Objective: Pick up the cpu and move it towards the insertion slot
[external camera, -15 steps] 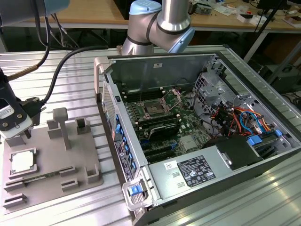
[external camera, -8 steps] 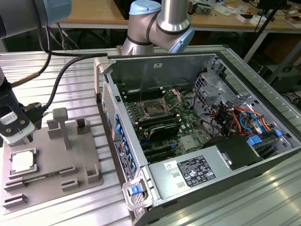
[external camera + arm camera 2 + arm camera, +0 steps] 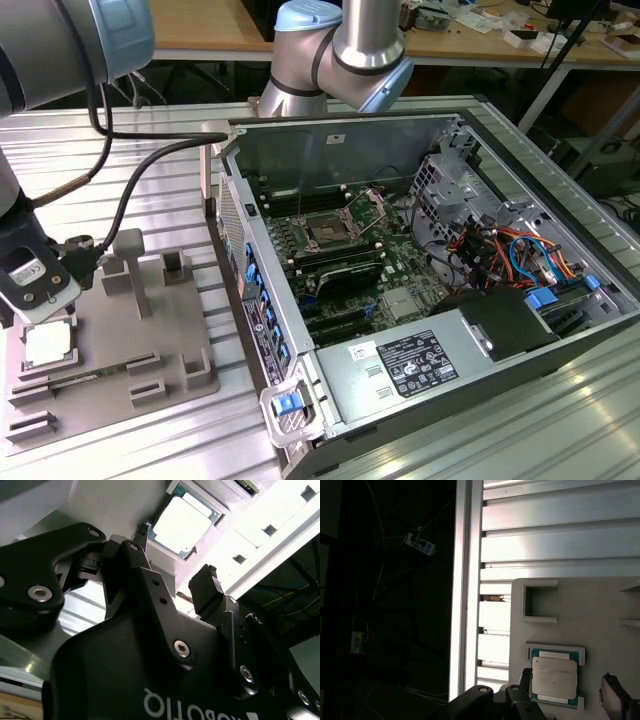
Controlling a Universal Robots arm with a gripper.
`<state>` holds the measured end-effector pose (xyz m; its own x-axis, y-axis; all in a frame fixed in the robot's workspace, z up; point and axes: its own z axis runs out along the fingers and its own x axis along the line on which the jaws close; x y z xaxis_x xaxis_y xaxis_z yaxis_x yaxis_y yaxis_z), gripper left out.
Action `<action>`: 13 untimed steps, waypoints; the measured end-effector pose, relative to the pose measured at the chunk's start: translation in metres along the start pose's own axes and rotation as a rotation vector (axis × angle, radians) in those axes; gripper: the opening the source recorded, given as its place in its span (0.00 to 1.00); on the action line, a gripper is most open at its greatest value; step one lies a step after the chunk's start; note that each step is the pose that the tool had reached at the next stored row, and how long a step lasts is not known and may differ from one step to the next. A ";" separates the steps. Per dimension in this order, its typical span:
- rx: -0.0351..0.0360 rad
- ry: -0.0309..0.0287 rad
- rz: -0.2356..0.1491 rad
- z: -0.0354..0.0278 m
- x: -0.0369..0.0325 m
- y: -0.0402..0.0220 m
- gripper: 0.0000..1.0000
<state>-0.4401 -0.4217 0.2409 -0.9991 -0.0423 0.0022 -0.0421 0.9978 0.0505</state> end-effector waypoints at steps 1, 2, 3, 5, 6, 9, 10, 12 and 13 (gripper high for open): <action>0.0015 0.0002 -0.001 0.0010 0.0000 -0.0002 0.61; 0.0059 0.0005 -0.002 0.0016 -0.0001 -0.0002 0.61; 0.0121 0.0008 -0.003 0.0020 -0.0001 -0.0003 0.61; 0.0239 0.0011 -0.006 0.0035 0.0000 -0.0003 0.61; 0.0248 0.0013 -0.006 0.0053 0.0000 -0.0005 0.61; 0.0249 0.0013 -0.006 0.0118 0.0002 -0.0007 0.61; 0.0249 0.0014 -0.006 0.0149 0.0004 -0.0009 0.61; 0.0249 0.0013 -0.006 0.0214 0.0006 -0.0012 0.69; 0.0249 0.0013 -0.006 0.0232 0.0007 -0.0013 0.69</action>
<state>-0.4408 -0.4218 0.2176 -0.9988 -0.0484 0.0033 -0.0483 0.9985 0.0256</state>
